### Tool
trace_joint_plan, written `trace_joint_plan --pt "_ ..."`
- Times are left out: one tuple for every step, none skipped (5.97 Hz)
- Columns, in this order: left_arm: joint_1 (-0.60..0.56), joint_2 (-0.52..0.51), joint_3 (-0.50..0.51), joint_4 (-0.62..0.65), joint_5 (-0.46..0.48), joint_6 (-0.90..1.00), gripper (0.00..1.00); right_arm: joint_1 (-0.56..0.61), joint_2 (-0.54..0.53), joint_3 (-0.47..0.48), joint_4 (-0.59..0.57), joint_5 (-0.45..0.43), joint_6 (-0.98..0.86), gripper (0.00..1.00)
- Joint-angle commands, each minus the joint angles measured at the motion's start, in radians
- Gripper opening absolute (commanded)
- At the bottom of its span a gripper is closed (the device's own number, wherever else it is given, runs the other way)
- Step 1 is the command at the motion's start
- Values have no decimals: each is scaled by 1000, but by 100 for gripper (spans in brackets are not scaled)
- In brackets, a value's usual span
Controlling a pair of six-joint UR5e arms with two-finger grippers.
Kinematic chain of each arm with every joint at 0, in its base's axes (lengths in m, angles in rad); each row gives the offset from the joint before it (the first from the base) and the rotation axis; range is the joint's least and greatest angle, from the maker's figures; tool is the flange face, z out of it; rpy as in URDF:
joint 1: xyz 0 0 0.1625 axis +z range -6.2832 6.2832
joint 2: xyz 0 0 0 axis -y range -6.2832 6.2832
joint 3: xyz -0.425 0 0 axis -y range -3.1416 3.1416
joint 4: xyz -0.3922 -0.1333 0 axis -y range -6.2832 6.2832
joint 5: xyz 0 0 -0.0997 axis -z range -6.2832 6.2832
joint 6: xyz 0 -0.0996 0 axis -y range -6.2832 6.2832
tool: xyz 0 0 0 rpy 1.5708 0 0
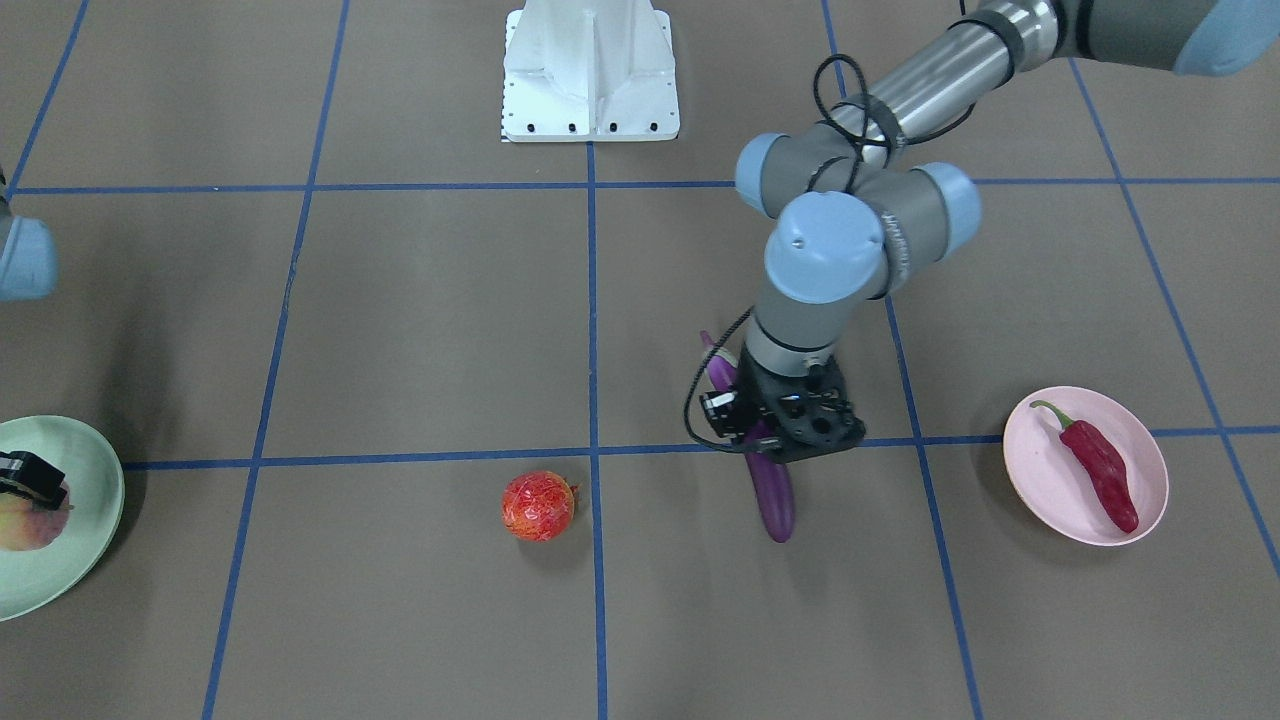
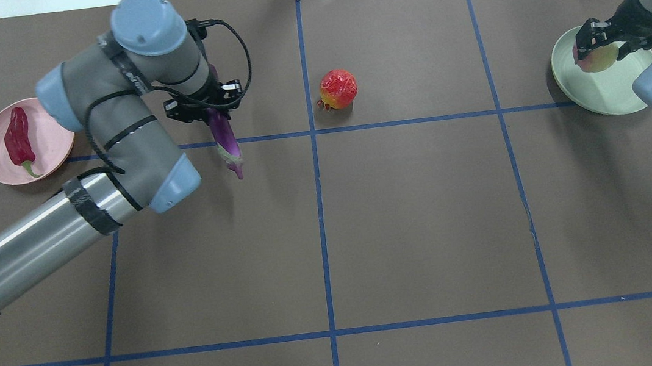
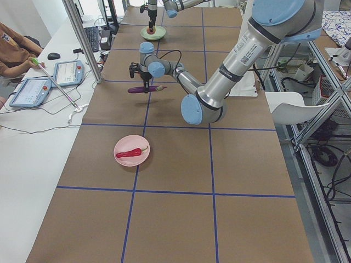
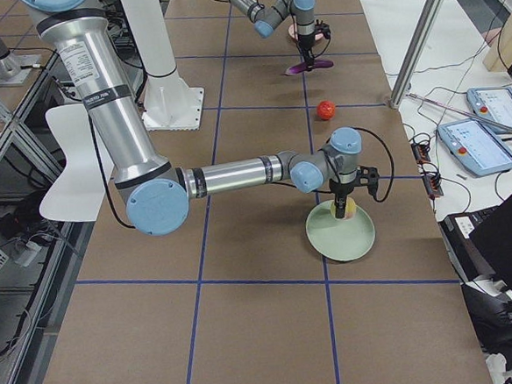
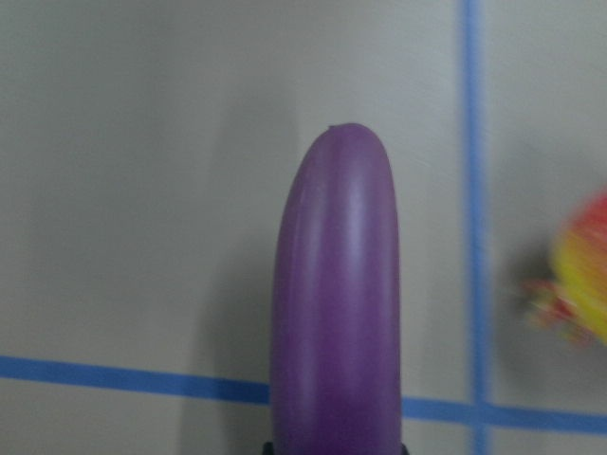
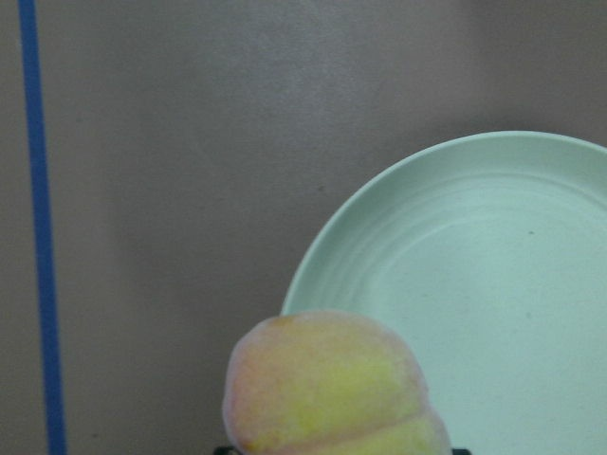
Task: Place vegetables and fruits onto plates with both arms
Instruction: 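Grasp the purple eggplant with the left gripper while the right carries the peach, then lay the eggplant on the pink plate while the right gripper releases the peach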
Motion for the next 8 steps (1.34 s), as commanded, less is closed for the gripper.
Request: trace_joint_plan --pt "-177 114 -19 62 -44 9 0 16 -4 -44 1 4 -37 2" --pt "-227 120 39 108 -46 11 0 16 -20 -41 7 6 -32 99" --pt "-235 128 102 110 -46 10 0 16 -19 -24 10 10 -35 100" --pt "-234 175 104 109 -59 3 0 14 -14 20 9 12 -20 100" --pt "-232 200 107 98 -119 8 0 14 -11 54 1 42 -20 100" --pt "-232 220 102 94 -156 9 6 14 21 68 -2 109 -15 100" --pt "-229 220 102 94 -179 9 20 11 39 71 0 110 14 100" --pt "-228 220 104 92 -176 11 99 2 68 83 0 112 78 100"
